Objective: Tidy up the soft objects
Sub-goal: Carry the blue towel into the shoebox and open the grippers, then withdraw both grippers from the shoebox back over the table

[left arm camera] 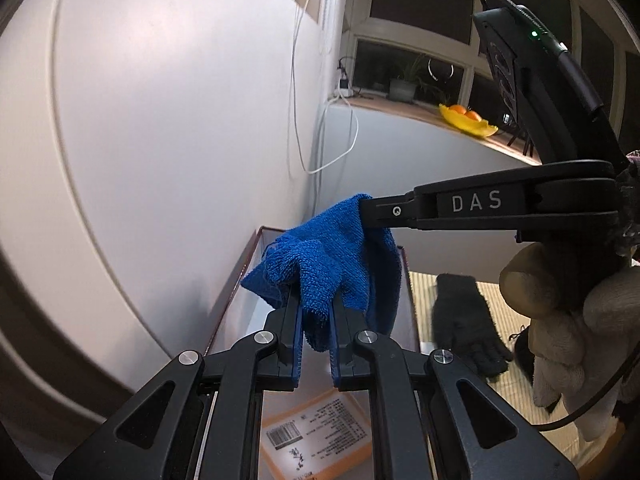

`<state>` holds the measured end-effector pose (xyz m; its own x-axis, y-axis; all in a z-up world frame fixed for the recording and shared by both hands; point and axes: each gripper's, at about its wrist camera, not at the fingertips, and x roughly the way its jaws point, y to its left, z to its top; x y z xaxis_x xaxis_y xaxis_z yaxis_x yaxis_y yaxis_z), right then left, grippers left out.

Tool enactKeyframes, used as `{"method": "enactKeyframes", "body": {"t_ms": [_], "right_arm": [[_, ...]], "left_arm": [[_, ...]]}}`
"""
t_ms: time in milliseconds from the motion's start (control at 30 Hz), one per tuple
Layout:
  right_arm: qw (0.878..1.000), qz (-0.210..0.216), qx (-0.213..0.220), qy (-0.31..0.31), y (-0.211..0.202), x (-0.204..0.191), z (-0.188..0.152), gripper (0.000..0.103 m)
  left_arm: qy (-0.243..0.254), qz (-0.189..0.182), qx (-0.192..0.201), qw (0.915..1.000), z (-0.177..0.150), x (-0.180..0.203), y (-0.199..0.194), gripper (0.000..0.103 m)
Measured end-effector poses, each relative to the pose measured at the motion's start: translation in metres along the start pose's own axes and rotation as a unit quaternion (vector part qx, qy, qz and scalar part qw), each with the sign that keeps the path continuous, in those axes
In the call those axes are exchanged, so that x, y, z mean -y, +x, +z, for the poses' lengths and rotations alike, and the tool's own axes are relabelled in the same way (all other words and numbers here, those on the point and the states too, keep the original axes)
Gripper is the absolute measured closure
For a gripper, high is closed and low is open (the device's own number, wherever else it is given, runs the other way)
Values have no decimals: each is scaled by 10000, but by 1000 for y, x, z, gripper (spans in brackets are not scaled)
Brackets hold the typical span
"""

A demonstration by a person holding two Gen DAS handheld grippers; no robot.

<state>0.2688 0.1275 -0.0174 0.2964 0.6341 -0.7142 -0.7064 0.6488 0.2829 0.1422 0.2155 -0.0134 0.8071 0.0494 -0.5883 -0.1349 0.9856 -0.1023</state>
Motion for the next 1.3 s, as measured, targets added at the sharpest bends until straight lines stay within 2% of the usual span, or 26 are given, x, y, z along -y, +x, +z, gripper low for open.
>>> {"method": "enactKeyframes", "body": {"t_ms": [200,300,367,400,433,467,500,933,1167,1300], "right_arm": [[9995,-217,-210,-23,19,9,-2,99],[9993,-163,-338,64,26,14,-2,97],[9989,-153,-414,124,29,17,-2,95],[9988,-165,-429,138,29,19,-1,86],[9987,-171,-453,164,29,20,-1,77],[9987,-179,-446,190,29,22,-2,55],[9988,-185,-404,211,27,23,-2,43],[9991,-245,-210,285,-12,24,-10,42],[9996,-203,-59,212,-48,13,-22,42],[9995,-309,27,93,-75,12,-38,37]], "left_arm": [[66,96,-189,9998,-3,4,15,94],[108,126,-301,9994,-3,8,20,92],[82,148,-355,9992,-4,7,21,87],[56,142,-370,9992,-2,6,23,79],[17,138,-402,9991,-2,4,23,65],[-26,114,-433,9990,-3,2,23,57],[-75,111,-418,9990,-3,0,21,47],[-156,60,-264,9995,-1,5,-5,46],[-109,-44,-125,9999,-6,13,-35,46],[-67,-161,-88,9998,-14,22,-50,44]]}}
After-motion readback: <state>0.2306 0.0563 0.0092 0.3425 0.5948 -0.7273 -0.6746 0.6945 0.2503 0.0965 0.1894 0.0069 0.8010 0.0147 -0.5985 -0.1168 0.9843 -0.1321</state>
